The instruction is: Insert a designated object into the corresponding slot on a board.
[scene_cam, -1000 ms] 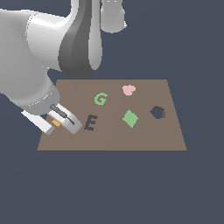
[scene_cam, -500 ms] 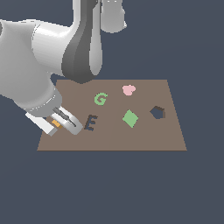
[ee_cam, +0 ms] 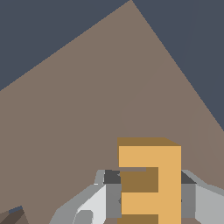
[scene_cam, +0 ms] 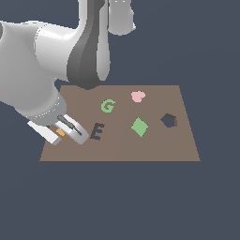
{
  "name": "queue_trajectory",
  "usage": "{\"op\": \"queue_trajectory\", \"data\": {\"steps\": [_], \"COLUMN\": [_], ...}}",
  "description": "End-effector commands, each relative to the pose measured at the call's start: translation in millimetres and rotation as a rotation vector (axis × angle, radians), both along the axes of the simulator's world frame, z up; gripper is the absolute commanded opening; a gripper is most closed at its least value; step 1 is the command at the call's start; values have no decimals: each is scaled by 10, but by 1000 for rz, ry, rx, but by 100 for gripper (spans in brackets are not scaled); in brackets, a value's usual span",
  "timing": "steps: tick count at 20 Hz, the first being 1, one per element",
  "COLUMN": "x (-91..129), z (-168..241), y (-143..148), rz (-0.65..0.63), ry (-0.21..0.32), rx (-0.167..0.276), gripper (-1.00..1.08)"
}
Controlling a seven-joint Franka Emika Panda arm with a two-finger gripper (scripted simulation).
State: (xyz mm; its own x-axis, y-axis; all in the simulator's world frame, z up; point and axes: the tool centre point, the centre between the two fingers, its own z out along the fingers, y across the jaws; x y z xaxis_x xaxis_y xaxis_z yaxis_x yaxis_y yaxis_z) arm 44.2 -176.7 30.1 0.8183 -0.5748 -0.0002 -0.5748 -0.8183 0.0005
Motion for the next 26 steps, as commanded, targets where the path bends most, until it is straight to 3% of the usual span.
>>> {"op": "queue_trajectory", "data": {"steps": [1, 15, 26], "x": [16, 91, 74], "z": [5, 92, 94], "y": [51, 936, 1022], "rz": [18, 350, 380], "ry": [0, 0, 0], "rx": [0, 1, 1], "gripper": [-100, -100, -100]}}
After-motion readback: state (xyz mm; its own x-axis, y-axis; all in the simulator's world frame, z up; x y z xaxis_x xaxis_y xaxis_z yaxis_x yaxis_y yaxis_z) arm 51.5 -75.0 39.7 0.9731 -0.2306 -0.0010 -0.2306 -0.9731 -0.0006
